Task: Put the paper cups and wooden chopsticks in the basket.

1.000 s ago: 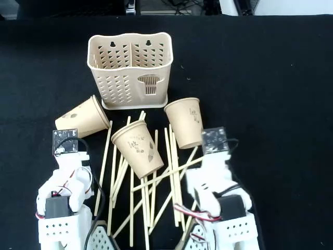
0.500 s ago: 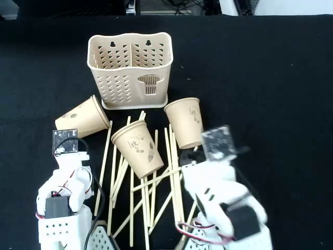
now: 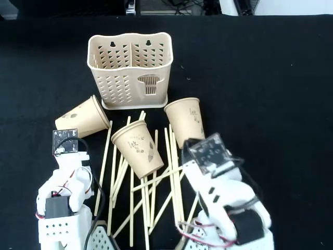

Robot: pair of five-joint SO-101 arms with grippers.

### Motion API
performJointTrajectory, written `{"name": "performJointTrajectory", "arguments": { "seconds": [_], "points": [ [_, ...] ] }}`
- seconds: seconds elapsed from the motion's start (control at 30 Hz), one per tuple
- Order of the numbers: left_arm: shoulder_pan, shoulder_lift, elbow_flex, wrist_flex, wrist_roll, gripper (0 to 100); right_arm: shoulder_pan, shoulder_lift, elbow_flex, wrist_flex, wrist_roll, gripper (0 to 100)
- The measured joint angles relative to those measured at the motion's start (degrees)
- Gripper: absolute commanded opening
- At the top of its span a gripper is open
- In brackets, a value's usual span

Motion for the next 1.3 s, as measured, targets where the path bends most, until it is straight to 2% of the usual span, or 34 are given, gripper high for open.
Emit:
{"name": "performJointTrajectory", "arguments": {
  "seconds": [0.1,0.17,0.33,0.53,0.63,0.77,0.97,1.3],
  "points": [
    [0.0,0.0,0.0,0.0,0.0,4,2.1,0.0,4.8,-11.5,2.2,5.7],
    [0.0,0.0,0.0,0.0,0.0,4,2.4,0.5,4.8,-15.6,2.5,9.3],
    [0.0,0.0,0.0,0.0,0.0,4,2.9,12.9,-1.5,-14.9,2.5,10.1],
    [0.0,0.0,0.0,0.0,0.0,4,2.8,40.2,-20.7,-10.7,2.1,10.0],
    [0.0,0.0,0.0,0.0,0.0,4,3.3,55.3,-33.0,-6.1,-1.8,10.2],
    [0.0,0.0,0.0,0.0,0.0,4,7.5,73.8,-49.5,-1.8,-9.8,10.6],
    [0.0,0.0,0.0,0.0,0.0,4,10.6,98.9,-70.7,7.5,-21.2,19.3],
    [0.0,0.0,0.0,0.0,0.0,4,10.9,126.2,-98.7,19.3,-32.4,19.3]
  ]
}}
